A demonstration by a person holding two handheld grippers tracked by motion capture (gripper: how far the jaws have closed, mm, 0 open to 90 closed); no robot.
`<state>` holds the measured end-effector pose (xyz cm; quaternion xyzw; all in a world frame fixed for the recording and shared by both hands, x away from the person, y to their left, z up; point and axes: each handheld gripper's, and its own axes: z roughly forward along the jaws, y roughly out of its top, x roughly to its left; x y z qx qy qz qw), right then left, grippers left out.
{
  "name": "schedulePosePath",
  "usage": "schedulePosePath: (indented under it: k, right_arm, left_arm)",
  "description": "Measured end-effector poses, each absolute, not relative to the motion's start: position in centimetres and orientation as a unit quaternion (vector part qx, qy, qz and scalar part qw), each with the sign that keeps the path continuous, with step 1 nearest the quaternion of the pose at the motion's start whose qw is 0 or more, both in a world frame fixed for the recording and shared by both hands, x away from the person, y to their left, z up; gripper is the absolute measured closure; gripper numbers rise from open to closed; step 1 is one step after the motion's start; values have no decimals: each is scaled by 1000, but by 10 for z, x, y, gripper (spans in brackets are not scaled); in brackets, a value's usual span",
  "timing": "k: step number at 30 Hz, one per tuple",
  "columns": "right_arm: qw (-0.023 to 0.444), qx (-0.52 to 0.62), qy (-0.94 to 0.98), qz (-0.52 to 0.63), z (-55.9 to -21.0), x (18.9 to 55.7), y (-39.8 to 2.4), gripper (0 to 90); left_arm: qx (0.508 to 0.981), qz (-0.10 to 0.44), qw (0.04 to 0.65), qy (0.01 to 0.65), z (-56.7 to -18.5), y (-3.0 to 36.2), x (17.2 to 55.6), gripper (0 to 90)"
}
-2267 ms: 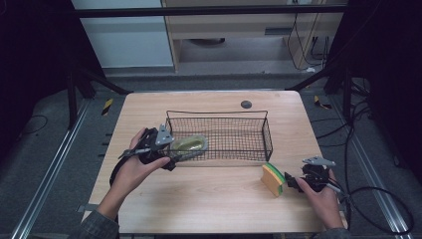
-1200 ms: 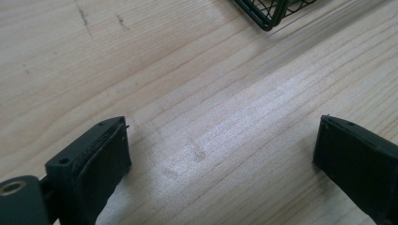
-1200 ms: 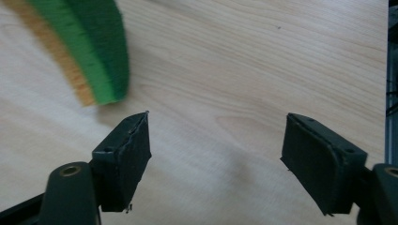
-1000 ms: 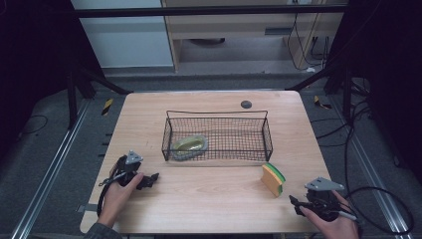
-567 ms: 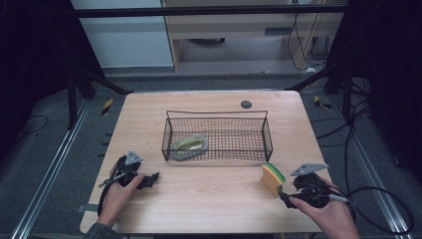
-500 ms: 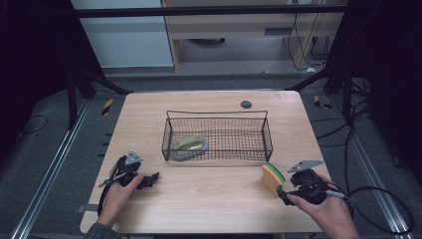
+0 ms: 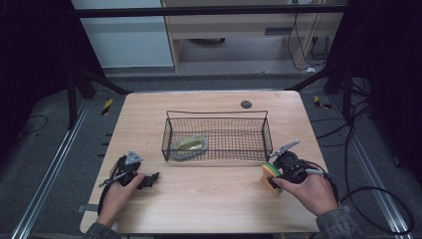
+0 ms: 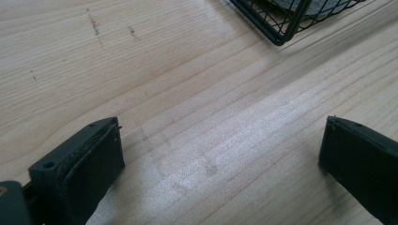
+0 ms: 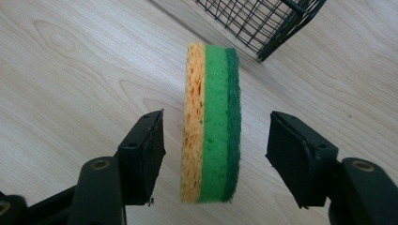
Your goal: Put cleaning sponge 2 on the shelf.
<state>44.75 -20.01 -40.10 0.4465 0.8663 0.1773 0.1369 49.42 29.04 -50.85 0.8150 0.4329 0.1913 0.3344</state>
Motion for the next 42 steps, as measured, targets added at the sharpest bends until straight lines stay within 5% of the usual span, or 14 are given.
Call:
schedulePosePath:
  k: [42]
  right_arm:
    - [95, 468, 864, 160, -396, 464, -195, 650]
  left_arm:
    - [815, 191, 335, 433, -509, 290, 495, 0]
